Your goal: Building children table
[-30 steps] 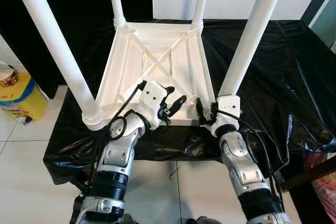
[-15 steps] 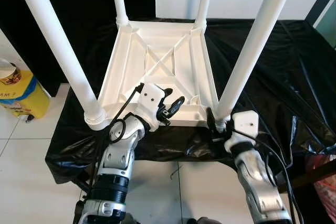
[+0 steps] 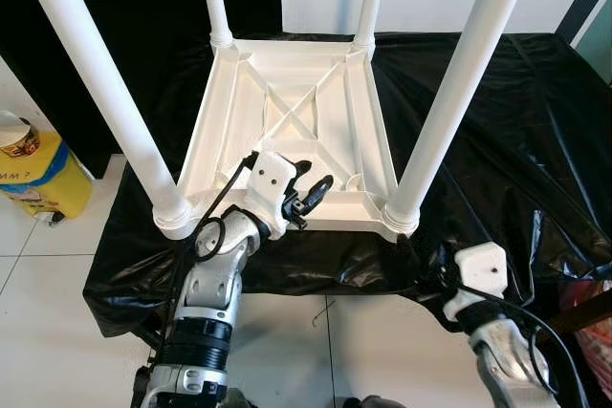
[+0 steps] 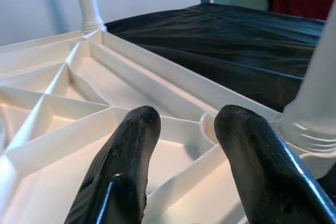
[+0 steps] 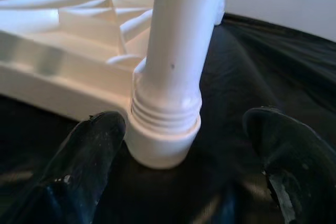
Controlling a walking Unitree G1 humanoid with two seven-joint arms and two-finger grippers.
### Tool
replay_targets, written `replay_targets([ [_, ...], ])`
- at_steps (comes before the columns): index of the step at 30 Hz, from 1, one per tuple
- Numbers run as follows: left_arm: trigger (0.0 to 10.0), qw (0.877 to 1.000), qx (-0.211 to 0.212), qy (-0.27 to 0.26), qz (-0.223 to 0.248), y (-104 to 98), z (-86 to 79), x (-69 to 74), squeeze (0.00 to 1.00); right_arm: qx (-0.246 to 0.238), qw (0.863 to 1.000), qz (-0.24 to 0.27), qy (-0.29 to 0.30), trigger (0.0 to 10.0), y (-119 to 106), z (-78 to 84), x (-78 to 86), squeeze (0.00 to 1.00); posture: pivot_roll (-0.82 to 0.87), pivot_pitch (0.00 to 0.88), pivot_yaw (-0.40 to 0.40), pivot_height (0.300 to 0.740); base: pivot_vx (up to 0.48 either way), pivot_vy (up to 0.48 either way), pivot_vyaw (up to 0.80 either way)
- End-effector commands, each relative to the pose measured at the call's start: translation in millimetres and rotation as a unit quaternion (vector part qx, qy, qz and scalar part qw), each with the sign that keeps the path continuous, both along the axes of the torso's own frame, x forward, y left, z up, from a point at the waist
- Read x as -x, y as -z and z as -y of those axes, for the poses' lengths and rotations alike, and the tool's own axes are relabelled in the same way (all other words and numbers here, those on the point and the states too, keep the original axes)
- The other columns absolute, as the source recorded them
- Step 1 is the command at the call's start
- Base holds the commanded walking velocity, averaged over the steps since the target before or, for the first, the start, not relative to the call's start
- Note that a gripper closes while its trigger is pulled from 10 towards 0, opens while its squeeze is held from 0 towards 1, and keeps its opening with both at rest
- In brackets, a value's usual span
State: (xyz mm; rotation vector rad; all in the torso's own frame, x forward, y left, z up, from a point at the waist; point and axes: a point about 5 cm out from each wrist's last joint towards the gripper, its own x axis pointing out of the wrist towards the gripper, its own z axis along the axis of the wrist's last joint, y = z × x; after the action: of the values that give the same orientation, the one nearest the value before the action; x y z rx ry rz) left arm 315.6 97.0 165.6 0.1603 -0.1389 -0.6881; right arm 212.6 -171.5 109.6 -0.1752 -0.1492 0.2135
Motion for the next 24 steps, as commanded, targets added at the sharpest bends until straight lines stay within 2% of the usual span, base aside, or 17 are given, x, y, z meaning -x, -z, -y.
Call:
replay_targets([
  [1,10.0,0.996,0.018,-0.090,0.010,-3,-10.6,-6.6,0.00,0.001,1.000,0.001,0.000,10.0,-1,4.3,2.2,0.00,-0.05,0.077,-0.009,0.740,0.000,-0.356,0.00],
  [6,10.0,0.995,0.021,-0.102,0.013,-6,-17.8,-9.3,0.00,0.003,1.000,-0.005,-0.014,10.0,-1,3.6,2.3,0.00,-0.05,0.074,-0.011,0.740,0.000,-0.379,0.00],
  [16,10.0,0.994,0.024,-0.106,0.012,-6,-18.7,-10.4,0.00,0.006,0.999,-0.009,-0.032,10.0,-2,3.7,2.6,0.00,-0.05,0.070,-0.011,0.740,0.000,-0.417,0.00],
  [18,10.0,0.993,0.041,-0.112,0.005,-6,-20.3,-11.1,0.00,0.006,0.999,-0.013,-0.049,10.0,-2,2.3,3.8,0.00,-0.05,0.069,-0.009,0.740,0.000,0.000,0.00],
  [22,10.0,0.991,0.043,-0.126,0.010,-7,-22.7,-12.2,0.00,0.004,0.998,-0.015,-0.063,10.0,-2,0.9,4.7,0.00,-0.05,0.067,-0.007,0.740,0.000,0.000,0.00],
  [24,10.0,0.987,0.041,-0.154,0.021,-11,-27.3,-14.2,0.00,0.002,0.995,-0.021,-0.096,10.0,-3,-2.3,5.4,0.00,-0.06,0.063,0.002,0.740,0.000,0.000,0.00],
])
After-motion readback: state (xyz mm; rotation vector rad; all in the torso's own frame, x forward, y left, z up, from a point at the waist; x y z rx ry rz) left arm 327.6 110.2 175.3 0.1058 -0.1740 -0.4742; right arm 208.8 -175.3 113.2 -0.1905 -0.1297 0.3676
